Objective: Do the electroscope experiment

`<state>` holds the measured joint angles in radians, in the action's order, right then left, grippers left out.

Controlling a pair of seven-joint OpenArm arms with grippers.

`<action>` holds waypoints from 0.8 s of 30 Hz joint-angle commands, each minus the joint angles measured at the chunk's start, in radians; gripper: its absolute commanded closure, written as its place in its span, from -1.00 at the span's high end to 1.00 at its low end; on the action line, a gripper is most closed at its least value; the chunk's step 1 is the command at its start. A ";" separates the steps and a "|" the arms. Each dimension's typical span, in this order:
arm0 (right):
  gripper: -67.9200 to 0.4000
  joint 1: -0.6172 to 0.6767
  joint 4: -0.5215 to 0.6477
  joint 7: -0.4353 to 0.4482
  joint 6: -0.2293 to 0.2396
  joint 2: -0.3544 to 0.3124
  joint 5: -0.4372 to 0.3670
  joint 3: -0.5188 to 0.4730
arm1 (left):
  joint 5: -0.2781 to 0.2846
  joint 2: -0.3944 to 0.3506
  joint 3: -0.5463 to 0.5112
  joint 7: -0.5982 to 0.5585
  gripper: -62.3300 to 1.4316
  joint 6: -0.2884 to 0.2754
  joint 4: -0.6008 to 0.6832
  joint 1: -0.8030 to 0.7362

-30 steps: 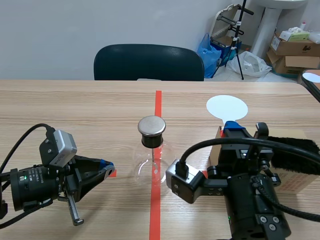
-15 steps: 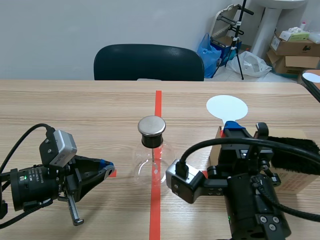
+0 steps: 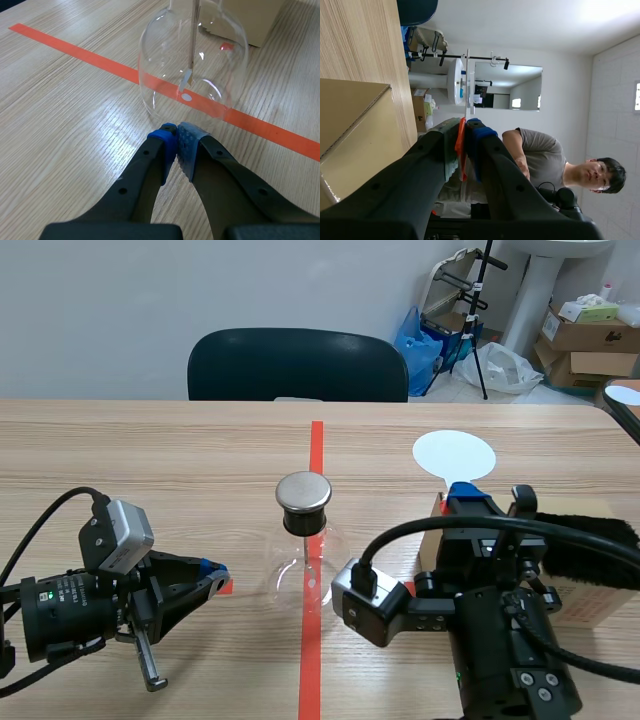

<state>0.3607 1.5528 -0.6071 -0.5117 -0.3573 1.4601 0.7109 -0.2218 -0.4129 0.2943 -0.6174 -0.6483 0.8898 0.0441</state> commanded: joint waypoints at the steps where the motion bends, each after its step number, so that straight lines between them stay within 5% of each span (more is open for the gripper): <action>1: -0.96 -0.014 0.010 0.000 -0.011 -0.003 0.001 -0.005 | 0.007 0.002 -0.001 -0.013 -0.85 -0.001 0.024 -0.002; 10: -0.96 -0.014 0.010 0.055 -0.011 -0.003 0.001 -0.005 | 0.007 0.002 -0.001 -0.013 -0.85 -0.001 0.024 -0.002; 24: -0.96 -0.014 0.010 0.353 -0.011 -0.003 0.001 -0.005 | 0.007 0.002 -0.001 -0.013 -0.85 -0.001 0.024 -0.002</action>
<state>0.3607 1.5528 -0.2550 -0.5114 -0.3576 1.4601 0.7109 -0.2218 -0.4129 0.2943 -0.6174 -0.6483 0.8898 0.0441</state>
